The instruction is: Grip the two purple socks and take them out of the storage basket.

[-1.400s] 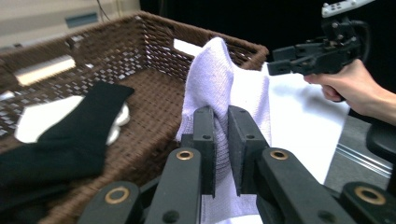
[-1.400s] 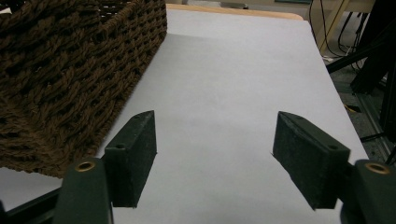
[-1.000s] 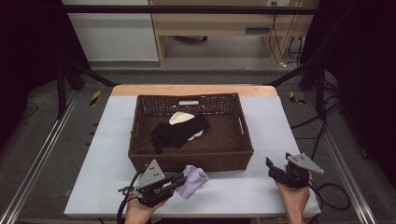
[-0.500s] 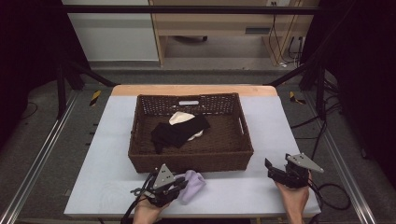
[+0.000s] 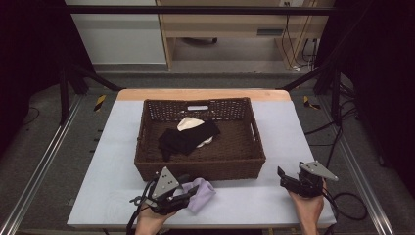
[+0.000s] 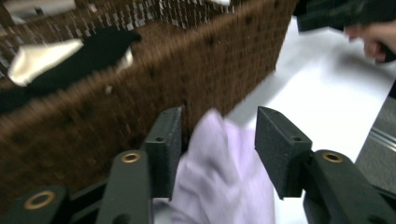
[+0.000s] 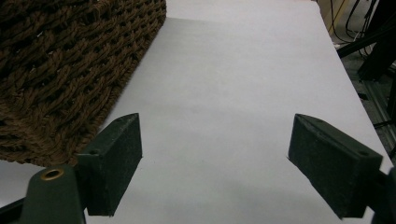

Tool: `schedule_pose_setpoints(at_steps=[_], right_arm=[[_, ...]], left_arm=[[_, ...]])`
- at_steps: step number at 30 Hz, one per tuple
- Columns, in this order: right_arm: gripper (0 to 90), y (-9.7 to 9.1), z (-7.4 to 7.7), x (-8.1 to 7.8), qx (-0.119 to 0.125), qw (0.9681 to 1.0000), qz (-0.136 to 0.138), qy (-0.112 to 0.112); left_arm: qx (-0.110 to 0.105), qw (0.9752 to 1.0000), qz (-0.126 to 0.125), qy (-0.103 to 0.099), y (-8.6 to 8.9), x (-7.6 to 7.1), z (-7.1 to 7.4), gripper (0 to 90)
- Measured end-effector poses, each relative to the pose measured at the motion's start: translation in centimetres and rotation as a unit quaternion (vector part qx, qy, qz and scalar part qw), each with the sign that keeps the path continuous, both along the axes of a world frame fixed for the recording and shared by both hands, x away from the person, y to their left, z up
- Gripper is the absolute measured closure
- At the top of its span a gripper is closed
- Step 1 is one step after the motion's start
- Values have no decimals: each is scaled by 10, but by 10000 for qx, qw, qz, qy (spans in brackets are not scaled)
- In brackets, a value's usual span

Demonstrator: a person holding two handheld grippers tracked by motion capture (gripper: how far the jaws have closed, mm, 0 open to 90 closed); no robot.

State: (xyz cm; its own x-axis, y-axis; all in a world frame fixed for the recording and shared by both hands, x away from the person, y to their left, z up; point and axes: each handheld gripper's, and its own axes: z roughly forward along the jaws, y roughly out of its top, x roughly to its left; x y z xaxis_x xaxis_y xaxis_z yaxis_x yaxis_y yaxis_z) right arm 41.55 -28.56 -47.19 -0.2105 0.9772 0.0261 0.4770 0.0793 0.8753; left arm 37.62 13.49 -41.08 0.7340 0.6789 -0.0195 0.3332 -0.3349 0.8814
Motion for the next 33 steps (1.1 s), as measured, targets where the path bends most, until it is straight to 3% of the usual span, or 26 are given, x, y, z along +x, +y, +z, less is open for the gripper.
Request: schedule_pose_setpoints(at_steps=[9, 11, 13, 14, 16, 18, 29, 33], right_arm=[[182, 0, 0, 0, 18, 10000, 9, 19], [211, 0, 0, 0, 26, 10000, 49, 27], [234, -1, 0, 0, 34, 10000, 82, 41], [260, -1, -1, 0, 44, 9999, 117, 43], [285, -1, 0, 0, 51, 9999, 155, 41], [305, -1, -1, 0, 35, 9998, 185, 41], [362, -1, 0, 0, 13, 9998, 192, 110], [352, -1, 0, 0, 19, 9998, 191, 114]], left_arm=[[-339, 9987, 229, -308, 8, 23, 37, 480], [-405, 9974, 379, -462, 11, 35, 48, 478], [-430, 9967, 494, -489, 14, 47, 53, 478], [-430, 9967, 494, -489, 14, 47, 53, 473], [-382, 9961, 631, -475, 17, 61, 58, 472], [-376, 9953, 690, -574, 17, 69, 59, 471], [-341, 9906, 1082, -767, 20, 121, 57, 477], [-270, 9905, 1231, -558, 21, 133, 49, 479]])
